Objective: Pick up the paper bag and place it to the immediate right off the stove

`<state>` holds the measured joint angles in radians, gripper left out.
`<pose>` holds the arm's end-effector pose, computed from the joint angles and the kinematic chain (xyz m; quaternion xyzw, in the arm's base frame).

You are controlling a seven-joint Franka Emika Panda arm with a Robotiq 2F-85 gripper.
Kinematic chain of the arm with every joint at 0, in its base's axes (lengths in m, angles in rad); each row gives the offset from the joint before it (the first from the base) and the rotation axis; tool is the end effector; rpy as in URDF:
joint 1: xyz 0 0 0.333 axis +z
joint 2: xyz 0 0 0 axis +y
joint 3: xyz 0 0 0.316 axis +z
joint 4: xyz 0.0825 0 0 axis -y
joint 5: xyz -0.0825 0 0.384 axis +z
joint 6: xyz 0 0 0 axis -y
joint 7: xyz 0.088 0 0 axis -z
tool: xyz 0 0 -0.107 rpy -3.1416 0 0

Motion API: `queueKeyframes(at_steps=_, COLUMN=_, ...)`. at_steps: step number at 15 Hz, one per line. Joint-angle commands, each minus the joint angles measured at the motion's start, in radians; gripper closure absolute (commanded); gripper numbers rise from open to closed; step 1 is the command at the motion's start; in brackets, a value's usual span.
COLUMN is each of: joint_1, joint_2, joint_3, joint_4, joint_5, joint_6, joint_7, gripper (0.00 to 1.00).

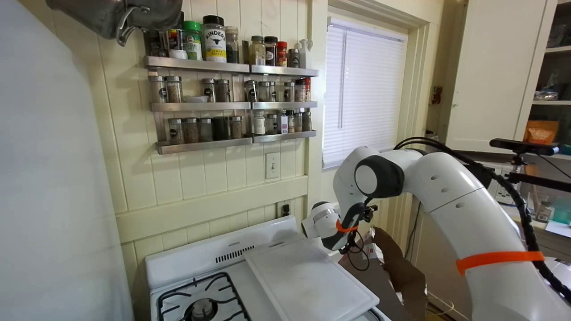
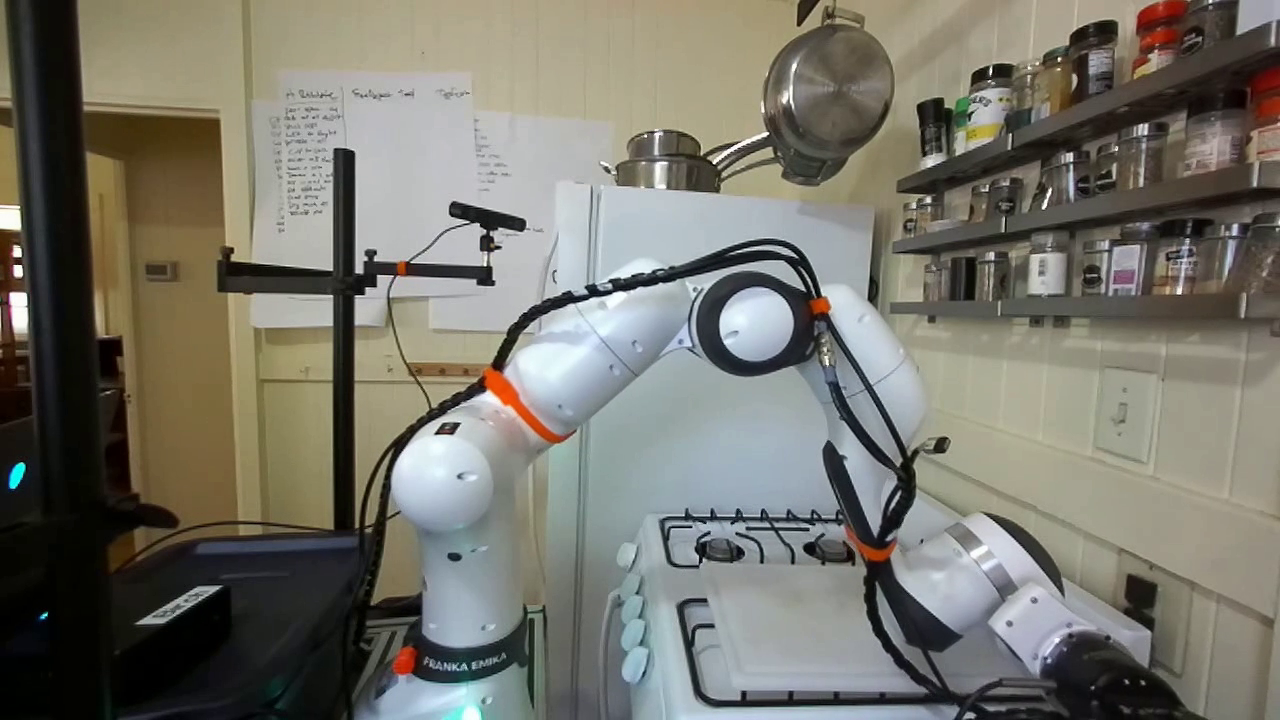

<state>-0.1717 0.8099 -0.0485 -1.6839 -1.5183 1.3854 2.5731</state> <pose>0.5798 -0.2499 0.1824 0.3466 -0.5520 0.4590 0.6036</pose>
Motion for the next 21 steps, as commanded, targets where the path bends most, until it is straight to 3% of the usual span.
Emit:
queueKeyframes(at_steps=1, joint_1=0.006, joint_2=-0.012, joint_3=-0.01, joint_4=0.005, joint_5=0.019, joint_6=0.033, joint_7=0.078, gripper=0.99)
queueKeyframes(at_steps=13, joint_1=0.003, joint_2=0.068, joint_3=-0.06, joint_4=-0.057, joint_5=-0.031, joint_6=0.047, joint_7=0.113, gripper=0.99)
queueKeyframes(at_steps=14, joint_1=0.003, joint_2=0.067, joint_3=-0.061, joint_4=-0.057, joint_5=-0.03, joint_6=0.046, joint_7=0.112, gripper=0.75)
queueKeyframes(at_steps=15, joint_1=0.002, joint_2=0.065, joint_3=-0.062, joint_4=-0.056, joint_5=-0.029, joint_6=0.046, joint_7=0.108, gripper=0.71)
queueKeyframes(at_steps=21, joint_1=-0.002, joint_2=0.036, joint_3=-0.059, joint_4=-0.06, joint_5=-0.018, joint_6=0.058, joint_7=0.105, gripper=0.27)
